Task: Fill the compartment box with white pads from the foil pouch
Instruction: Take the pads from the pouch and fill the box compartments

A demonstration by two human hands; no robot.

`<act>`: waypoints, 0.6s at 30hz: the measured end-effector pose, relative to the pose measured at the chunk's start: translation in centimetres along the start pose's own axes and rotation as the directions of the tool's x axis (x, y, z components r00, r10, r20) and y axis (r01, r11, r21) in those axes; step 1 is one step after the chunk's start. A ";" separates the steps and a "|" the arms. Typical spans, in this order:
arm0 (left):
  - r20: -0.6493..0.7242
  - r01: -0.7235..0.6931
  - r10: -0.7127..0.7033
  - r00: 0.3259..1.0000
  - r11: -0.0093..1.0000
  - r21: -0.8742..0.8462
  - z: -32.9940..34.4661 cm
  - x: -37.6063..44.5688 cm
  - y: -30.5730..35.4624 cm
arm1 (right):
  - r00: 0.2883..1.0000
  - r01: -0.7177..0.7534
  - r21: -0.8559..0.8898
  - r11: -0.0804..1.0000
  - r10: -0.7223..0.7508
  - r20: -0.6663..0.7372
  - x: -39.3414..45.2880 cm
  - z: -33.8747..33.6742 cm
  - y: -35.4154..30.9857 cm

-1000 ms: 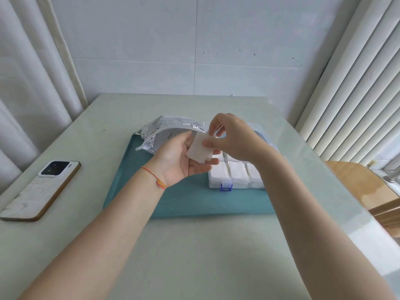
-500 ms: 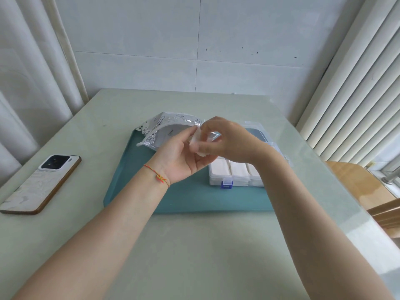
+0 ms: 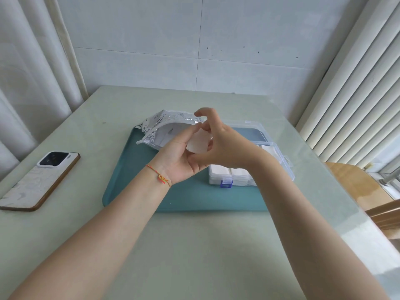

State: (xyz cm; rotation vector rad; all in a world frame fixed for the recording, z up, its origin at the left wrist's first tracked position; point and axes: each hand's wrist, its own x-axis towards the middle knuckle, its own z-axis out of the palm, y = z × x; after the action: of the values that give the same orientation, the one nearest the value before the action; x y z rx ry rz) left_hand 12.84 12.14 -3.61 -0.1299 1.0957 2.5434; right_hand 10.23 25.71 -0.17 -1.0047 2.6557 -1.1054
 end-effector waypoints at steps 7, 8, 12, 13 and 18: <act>0.088 0.004 -0.004 0.996 1.000 -0.002 -0.3 0.0 0.1 | 0.999 0.033 -0.052 0.998 -0.034 -0.005 -0.1 -0.3 -0.1; 0.092 0.005 -0.004 0.996 1.000 -0.009 -0.5 0.1 0.1 | 0.999 0.029 -0.047 0.998 -0.029 0.018 -0.1 -0.2 -0.2; 0.094 0.032 -0.035 0.995 0.999 0.037 -0.8 0.4 0.1 | 0.997 0.037 -0.129 0.991 -0.027 0.079 -0.1 0.4 -0.1; 0.085 0.033 -0.037 0.996 0.999 0.043 -0.8 0.4 0.1 | 0.996 0.042 -0.156 0.987 -0.029 0.083 -0.1 0.5 0.0; -0.041 0.000 0.002 0.999 0.999 0.046 -0.7 0.4 0.3 | 0.995 0.090 -0.221 0.971 -0.079 0.061 -0.1 0.5 -0.3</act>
State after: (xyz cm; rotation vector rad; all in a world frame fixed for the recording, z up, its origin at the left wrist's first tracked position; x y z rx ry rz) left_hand 12.37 11.58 -3.99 -0.1702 1.1684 2.5248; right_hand 10.65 25.35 -0.41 -1.1767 2.7652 -0.7929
